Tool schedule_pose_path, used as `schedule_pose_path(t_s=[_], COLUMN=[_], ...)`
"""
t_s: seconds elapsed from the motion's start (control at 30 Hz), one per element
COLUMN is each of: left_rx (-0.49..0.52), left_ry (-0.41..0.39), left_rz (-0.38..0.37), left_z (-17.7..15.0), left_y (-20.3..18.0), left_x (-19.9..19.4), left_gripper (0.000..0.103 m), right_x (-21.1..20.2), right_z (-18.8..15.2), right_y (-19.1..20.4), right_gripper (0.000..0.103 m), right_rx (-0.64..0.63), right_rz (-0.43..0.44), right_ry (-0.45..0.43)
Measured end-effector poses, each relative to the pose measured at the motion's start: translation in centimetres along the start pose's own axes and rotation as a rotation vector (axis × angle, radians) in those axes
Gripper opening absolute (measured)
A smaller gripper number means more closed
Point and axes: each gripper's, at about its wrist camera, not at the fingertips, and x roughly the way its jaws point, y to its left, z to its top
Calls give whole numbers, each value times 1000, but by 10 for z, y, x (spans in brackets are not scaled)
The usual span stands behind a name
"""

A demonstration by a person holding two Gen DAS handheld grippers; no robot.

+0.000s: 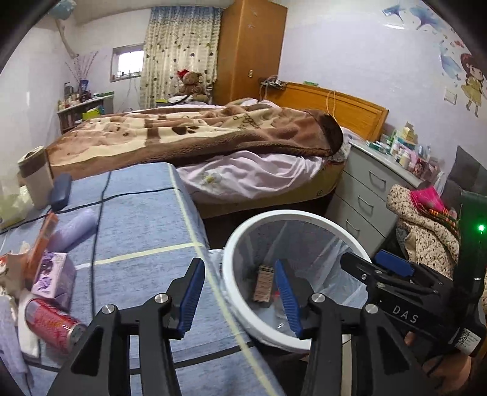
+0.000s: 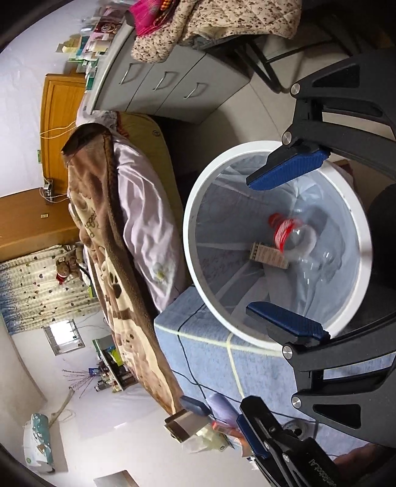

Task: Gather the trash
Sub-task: 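Move both open grippers from the bin back over the remaining trash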

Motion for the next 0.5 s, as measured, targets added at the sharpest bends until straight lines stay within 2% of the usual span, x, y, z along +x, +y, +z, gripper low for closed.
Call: schedule_pose_path(t_s=[0.37, 0.5], left_rx=[-50, -68], left_ry=[-47, -62], left_rz=[46, 85], left_z=[-5, -10], left_y=[38, 55], left_x=[-37, -50], left_gripper=[48, 48], right_x=[-7, -9], right_z=[0, -1], right_y=[32, 49], right_gripper=[77, 77], right_rx=[-35, -66], right_rz=[37, 66], right_ry=[-29, -45])
